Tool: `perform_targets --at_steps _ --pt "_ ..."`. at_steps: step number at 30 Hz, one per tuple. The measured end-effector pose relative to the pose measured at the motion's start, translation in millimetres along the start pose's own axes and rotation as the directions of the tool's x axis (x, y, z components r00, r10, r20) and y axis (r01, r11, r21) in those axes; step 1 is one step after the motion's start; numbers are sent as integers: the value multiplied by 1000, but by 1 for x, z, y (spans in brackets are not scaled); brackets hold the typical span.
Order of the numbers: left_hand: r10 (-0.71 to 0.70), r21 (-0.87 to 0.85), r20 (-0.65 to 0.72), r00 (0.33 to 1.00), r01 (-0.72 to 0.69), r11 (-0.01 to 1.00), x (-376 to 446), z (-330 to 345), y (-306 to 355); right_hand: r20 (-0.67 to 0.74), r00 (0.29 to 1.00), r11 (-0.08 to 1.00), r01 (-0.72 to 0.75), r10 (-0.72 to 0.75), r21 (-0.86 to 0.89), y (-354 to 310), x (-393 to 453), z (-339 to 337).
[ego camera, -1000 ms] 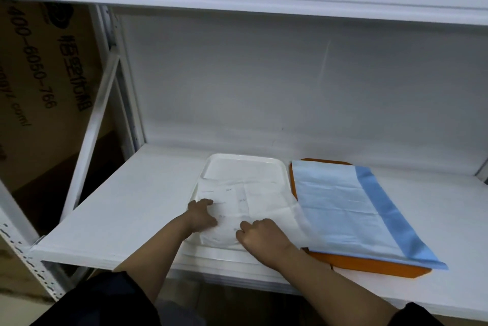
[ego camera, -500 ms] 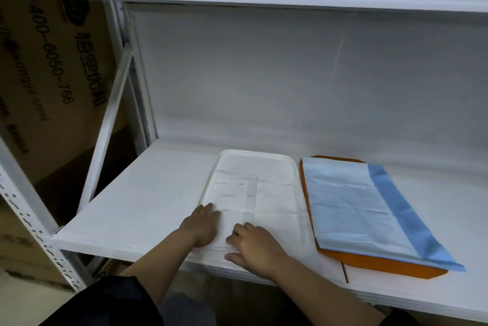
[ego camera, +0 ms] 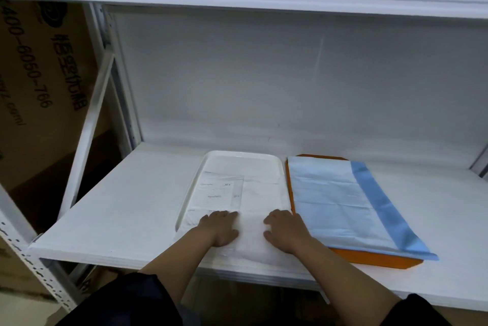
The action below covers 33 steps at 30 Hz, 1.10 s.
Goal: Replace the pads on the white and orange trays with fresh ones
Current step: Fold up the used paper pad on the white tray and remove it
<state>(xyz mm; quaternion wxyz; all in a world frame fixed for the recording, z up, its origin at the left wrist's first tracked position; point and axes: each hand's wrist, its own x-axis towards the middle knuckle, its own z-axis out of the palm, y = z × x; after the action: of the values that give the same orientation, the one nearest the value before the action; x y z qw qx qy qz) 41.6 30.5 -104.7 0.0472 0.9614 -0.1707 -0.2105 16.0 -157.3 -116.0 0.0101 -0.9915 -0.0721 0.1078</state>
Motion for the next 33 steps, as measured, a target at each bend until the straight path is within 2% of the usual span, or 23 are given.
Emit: perform_targets --at_steps 7,14,18,21,24,28,30,33 --pt "105 11 57 993 -106 994 6 2 51 32 985 975 -173 170 137 33 -6 1" --pt "154 39 69 986 -157 987 11 13 92 67 982 966 -183 174 185 41 -8 7" --pt "152 29 81 985 -155 987 12 16 105 12 985 967 -172 173 191 43 -9 6" --pt "128 -20 70 989 -127 992 14 18 109 -41 982 942 -164 184 293 45 -8 5" --pt "70 -183 45 997 -60 981 14 16 113 -80 973 837 -142 215 529 46 -5 0" --pt "-21 -437 6 1000 22 899 18 11 117 -91 966 583 -70 243 810 45 -2 -12" --pt "-60 -483 -42 997 32 875 21 10 117 -80 967 425 -32 244 905 41 -2 -20" --pt "-91 -444 -178 980 3 896 20 3 113 -85 969 228 31 230 973 32 -1 -30"
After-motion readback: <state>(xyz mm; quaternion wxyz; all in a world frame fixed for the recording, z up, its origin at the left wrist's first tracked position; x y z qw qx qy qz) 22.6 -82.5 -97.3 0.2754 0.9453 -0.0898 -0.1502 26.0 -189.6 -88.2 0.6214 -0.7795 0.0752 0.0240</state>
